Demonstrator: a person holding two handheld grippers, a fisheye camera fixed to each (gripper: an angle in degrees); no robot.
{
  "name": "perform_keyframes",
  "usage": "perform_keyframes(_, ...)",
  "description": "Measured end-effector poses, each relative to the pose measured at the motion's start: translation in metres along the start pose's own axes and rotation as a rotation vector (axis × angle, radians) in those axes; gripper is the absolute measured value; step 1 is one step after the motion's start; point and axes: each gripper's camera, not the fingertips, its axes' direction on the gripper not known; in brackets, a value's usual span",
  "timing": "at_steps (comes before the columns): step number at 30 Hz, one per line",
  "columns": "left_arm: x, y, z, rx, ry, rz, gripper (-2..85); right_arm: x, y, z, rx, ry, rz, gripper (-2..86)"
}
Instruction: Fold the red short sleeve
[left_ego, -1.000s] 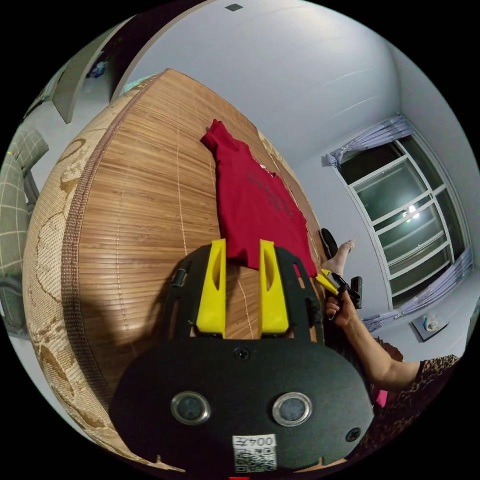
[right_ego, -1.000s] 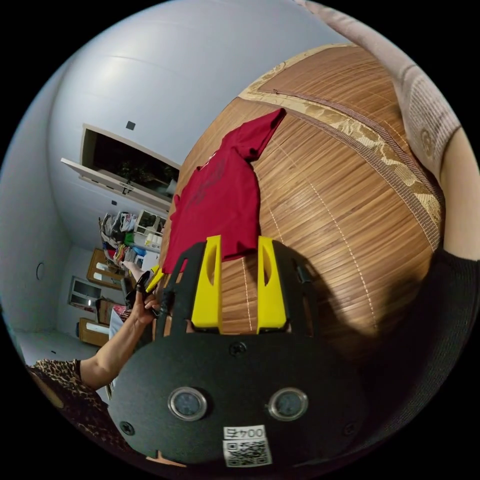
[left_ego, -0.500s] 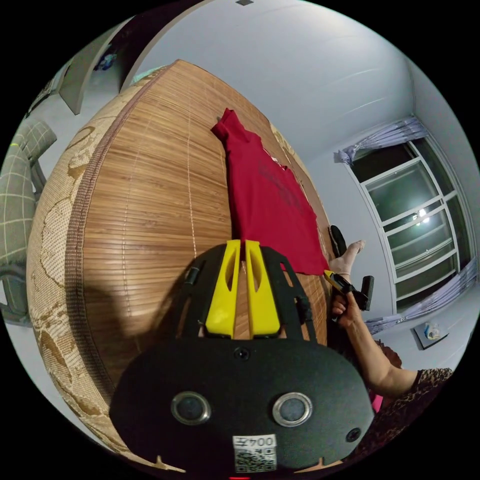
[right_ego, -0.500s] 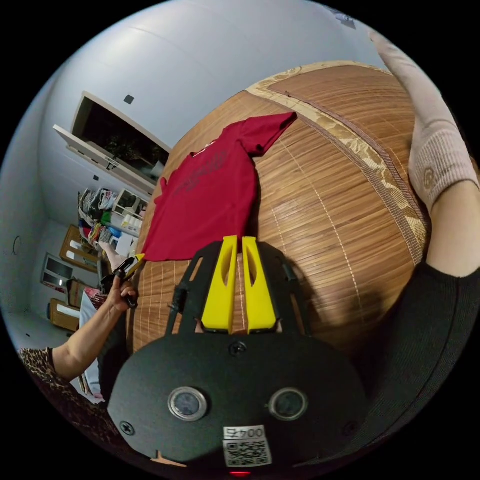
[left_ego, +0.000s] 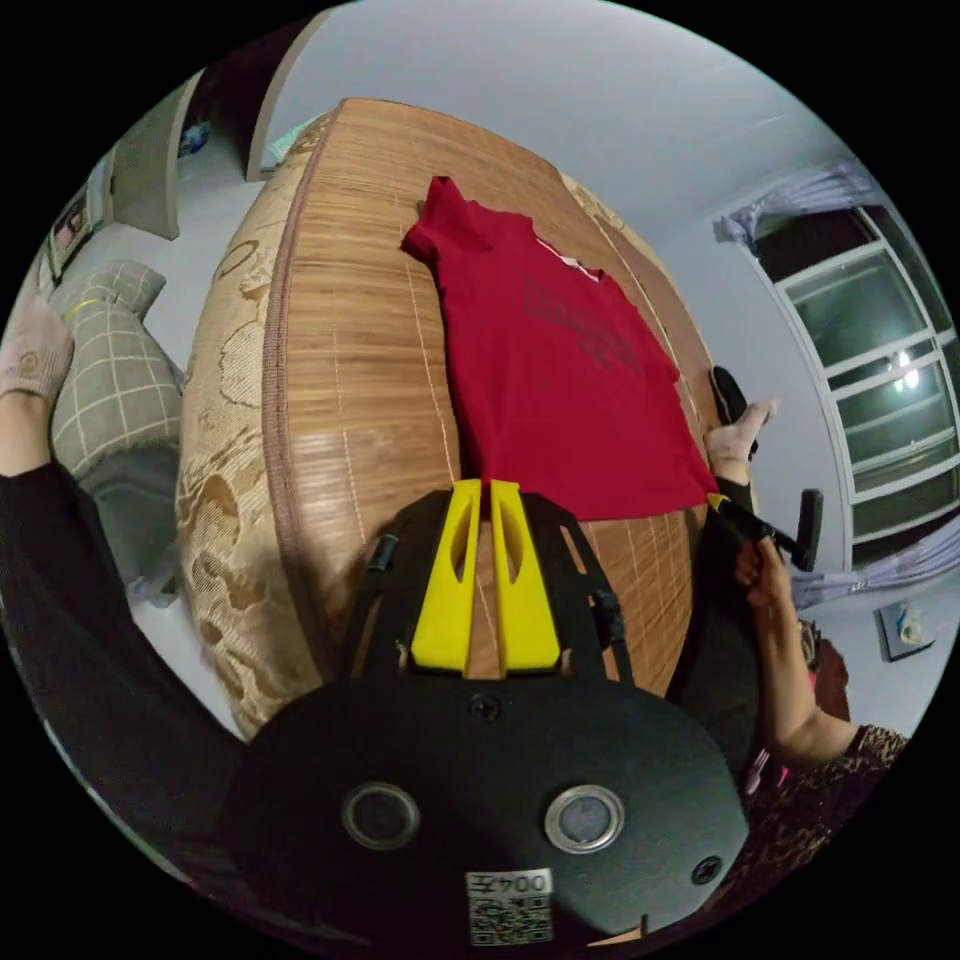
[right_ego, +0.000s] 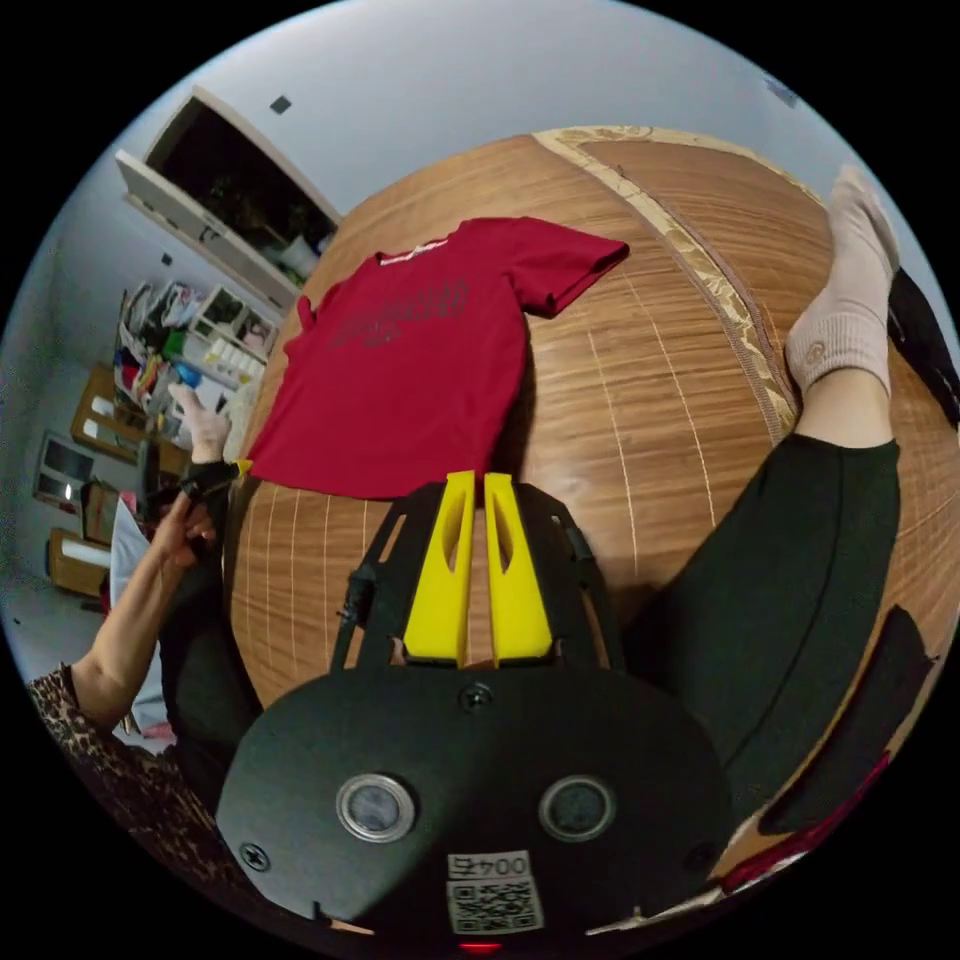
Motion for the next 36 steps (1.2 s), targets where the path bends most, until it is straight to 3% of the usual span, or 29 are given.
perform_keyframes(7,0.064,0.066,-0.013,-0.203,-0.242,0.277,8.0,-0.064,0.069,0.003,-0.208,0.036,-0.066,1.5)
perform_keyframes(13,0.092,0.128,-0.009,-0.396,-0.284,0.395,9.8,-0.114,0.131,0.023,-0.416,0.066,-0.145,2.3)
perform_keyframes(17,0.094,0.16,-0.016,-0.429,-0.29,0.426,10.5,-0.132,0.164,0.031,-0.464,0.067,-0.157,4.1)
perform_keyframes(24,0.106,0.191,-0.067,-0.162,-0.224,0.469,11.0,-0.16,0.192,0.005,-0.185,0.067,-0.171,10.0)
perform_keyframes(30,0.102,0.179,-0.039,0.055,-0.078,0.407,13.1,-0.189,0.192,0.033,0.081,0.127,-0.235,11.5)
perform_keyframes(36,0.091,0.18,0.005,0.111,-0.178,0.354,14.2,-0.216,0.194,0.094,0.211,0.168,-0.309,15.1)
